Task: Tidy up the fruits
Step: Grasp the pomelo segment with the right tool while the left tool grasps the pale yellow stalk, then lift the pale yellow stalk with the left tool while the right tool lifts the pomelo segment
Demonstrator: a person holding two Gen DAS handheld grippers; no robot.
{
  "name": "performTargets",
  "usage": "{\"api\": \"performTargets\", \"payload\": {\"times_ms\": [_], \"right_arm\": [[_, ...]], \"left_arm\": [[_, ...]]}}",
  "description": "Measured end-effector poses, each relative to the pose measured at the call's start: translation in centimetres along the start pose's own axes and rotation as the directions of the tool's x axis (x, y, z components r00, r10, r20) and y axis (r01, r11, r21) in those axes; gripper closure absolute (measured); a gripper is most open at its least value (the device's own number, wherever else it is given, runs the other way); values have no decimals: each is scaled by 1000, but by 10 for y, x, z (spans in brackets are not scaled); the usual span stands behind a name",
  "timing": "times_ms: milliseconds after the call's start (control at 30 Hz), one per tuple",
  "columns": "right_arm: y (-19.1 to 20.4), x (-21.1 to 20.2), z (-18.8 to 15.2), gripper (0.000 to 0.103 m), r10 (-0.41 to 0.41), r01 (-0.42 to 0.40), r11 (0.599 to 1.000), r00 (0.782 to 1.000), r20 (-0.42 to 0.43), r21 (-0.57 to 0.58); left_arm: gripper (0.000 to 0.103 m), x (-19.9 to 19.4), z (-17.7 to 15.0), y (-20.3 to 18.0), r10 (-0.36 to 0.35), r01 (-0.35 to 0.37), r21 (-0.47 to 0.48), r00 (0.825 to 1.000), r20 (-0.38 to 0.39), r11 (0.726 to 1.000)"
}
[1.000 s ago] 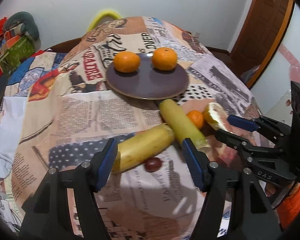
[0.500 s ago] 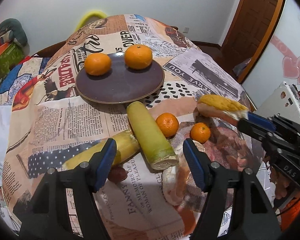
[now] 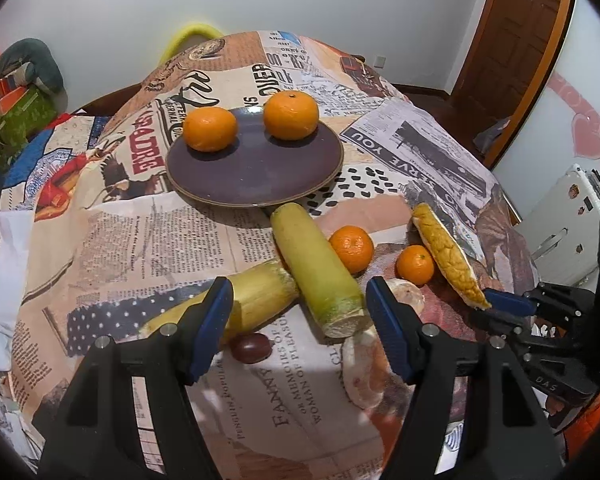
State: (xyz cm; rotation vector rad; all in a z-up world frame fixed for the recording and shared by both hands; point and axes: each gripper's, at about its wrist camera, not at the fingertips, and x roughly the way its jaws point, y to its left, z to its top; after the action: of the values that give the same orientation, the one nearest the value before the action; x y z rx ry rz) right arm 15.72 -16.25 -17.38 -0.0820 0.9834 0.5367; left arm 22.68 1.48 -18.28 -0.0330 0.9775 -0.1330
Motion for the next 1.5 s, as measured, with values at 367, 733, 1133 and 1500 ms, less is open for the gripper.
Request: {"api": "performTargets", "payload": {"times_ms": [367, 733, 1133, 1500], "right_arm": [[-4, -15, 12, 46, 22, -24, 999, 999, 49, 31], [-10, 18, 33, 44, 13, -14, 996, 1000, 21, 84], [-7, 24, 34, 44, -7, 5, 998, 999, 38, 62], [-12, 20, 26, 44, -29, 28, 998, 999, 23, 52]], "left_arm": [[34, 2, -18, 42, 42, -41, 35, 998, -39, 999], [21, 43, -11, 43, 57, -53, 58, 995, -81, 997], [64, 22, 2, 85, 39, -37, -127, 999, 7, 991], [57, 20, -10, 82, 94, -94, -22, 995, -15, 995]]}}
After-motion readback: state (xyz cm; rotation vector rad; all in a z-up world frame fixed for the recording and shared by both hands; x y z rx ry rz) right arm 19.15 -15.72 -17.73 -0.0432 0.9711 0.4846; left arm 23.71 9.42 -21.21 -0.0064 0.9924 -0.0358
